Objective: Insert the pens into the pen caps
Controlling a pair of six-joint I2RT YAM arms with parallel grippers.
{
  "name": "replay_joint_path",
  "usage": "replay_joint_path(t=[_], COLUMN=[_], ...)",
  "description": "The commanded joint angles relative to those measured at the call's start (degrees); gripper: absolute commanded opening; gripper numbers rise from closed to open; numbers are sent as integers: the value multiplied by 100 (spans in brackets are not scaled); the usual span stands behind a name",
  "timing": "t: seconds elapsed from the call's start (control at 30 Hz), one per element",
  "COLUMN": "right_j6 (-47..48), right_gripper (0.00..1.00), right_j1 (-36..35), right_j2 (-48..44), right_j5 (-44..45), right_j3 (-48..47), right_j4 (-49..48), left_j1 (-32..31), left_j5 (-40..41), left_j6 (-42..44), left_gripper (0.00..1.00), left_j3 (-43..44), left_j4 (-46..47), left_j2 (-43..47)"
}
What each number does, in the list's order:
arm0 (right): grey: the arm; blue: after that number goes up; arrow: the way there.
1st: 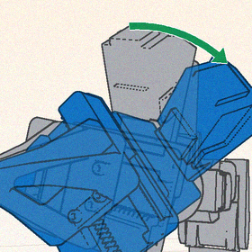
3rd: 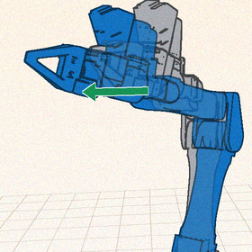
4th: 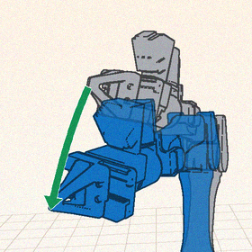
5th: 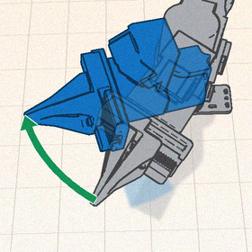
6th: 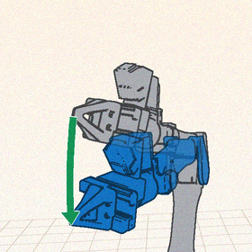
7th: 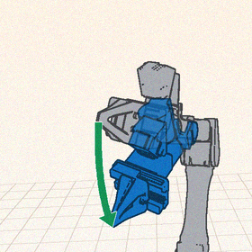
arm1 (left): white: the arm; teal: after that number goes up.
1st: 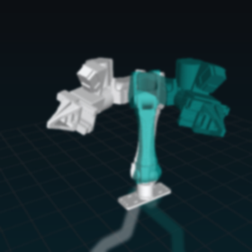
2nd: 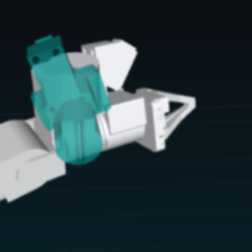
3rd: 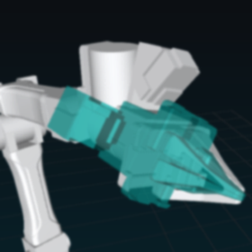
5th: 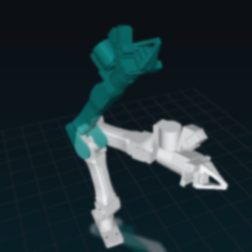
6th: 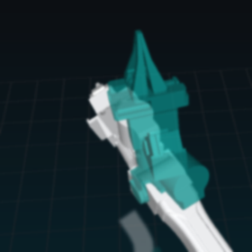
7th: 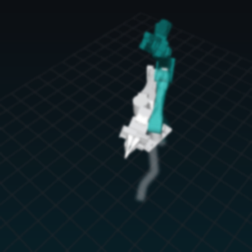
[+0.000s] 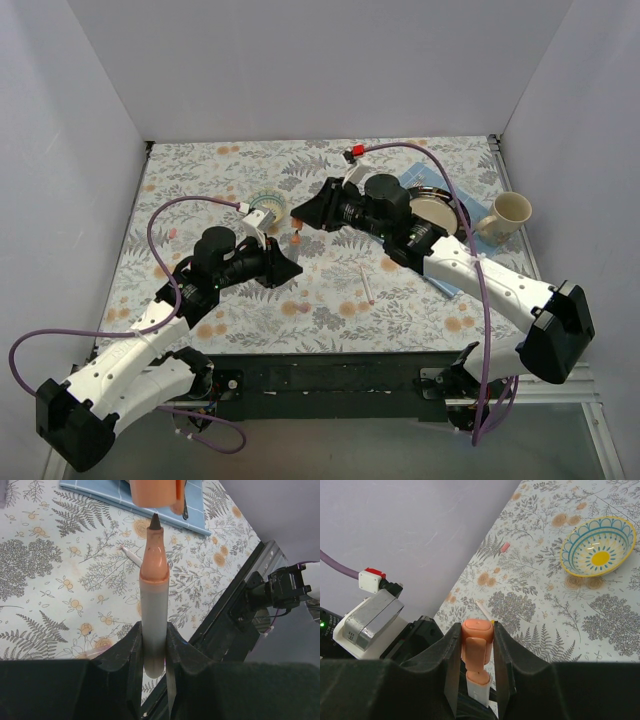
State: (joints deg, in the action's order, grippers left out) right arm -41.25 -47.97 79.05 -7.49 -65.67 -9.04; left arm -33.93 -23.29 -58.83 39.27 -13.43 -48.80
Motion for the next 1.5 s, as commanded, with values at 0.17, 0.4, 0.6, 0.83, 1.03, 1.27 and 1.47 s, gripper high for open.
replay_joint_path(t=[0.17,0.4,0.6,0.83,1.03,1.27,1.47], right_j6=[240,311,39,170,4,170,706], right_gripper=[1,1,1,1,1,2,8], right_j1=[-415,-643,-1126,-1154,-1154,-1145,-1154], right_j2=[-354,-548,-504,-565,-917,-926,-768], right_j5=[546,915,881,371,-6,-490,-903], right_j3=[309,634,1205,1408,1698,1531,1136], right_j4=[104,218,-299,-134,-483,-91,525], left_j1=[-17,-17,-17,-8,-8,-17,-17], left_j5=[263,351,430,404,835,369,255], left_j6=[73,73,73,143,346,547,881], left_gripper=[0,0,0,0,0,0,0], left_j3=[143,143,90,-182,-402,-394,-218], left_j4=[-37,-28,51,384,850,1308,1317], left_j2=[265,318,450,695,1038,1021,863])
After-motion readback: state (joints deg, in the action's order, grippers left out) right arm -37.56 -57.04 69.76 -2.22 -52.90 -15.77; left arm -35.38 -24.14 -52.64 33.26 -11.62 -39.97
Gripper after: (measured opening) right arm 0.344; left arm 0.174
